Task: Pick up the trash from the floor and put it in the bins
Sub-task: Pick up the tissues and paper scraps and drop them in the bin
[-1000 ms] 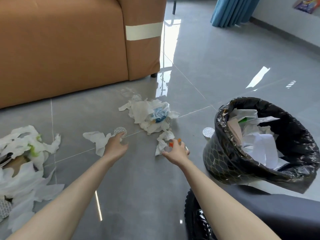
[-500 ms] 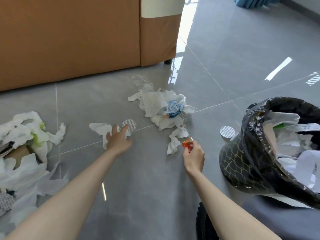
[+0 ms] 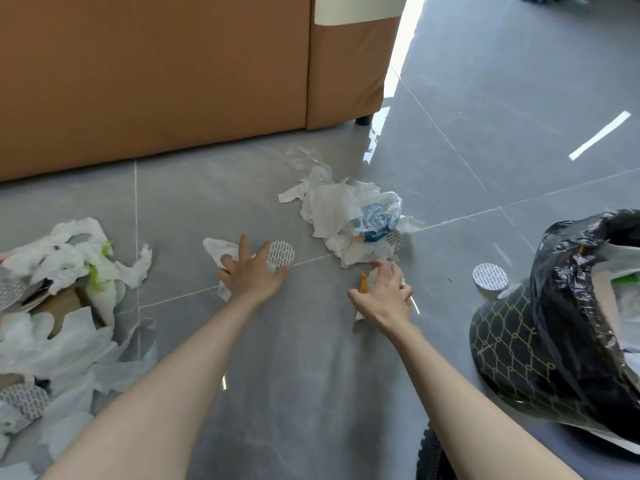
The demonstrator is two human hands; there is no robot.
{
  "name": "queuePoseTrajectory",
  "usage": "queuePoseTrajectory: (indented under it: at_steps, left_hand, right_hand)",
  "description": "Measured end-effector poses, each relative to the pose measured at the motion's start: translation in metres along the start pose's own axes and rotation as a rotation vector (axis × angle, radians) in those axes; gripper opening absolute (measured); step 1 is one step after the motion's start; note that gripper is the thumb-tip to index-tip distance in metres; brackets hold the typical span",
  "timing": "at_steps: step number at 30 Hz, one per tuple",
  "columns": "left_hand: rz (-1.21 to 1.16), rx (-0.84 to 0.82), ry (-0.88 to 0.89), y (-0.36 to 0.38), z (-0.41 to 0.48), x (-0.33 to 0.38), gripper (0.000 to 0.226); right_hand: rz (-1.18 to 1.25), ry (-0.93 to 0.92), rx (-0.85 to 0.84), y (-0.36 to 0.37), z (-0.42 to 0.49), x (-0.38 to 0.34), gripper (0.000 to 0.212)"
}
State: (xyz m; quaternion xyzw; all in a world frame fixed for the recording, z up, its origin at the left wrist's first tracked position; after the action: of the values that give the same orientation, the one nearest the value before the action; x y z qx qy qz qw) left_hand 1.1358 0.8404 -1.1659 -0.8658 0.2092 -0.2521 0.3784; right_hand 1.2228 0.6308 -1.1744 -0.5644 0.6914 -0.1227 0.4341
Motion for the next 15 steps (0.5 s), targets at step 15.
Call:
queuePoseTrajectory:
  at_steps: [15]
  left_hand:
    - [-0.117,0.105,0.221,0.027,0.011,-0.005,0.035]
  right_hand:
    - [0.037,-0.306,0.158,0.039,-0.013,0.017,0.014]
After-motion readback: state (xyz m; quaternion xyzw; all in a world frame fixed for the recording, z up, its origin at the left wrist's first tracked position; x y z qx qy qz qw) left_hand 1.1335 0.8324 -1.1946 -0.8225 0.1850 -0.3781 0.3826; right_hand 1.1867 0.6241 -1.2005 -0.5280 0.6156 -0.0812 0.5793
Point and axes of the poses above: each hand's wrist, its own z-axis towards the middle knuckle, its own y-axis out of the palm, x = y × z, the point moved 2 cm from there along z, towards the middle knuckle, and after that the axes turned 15 degrees about -x, right-handed, at the moved point
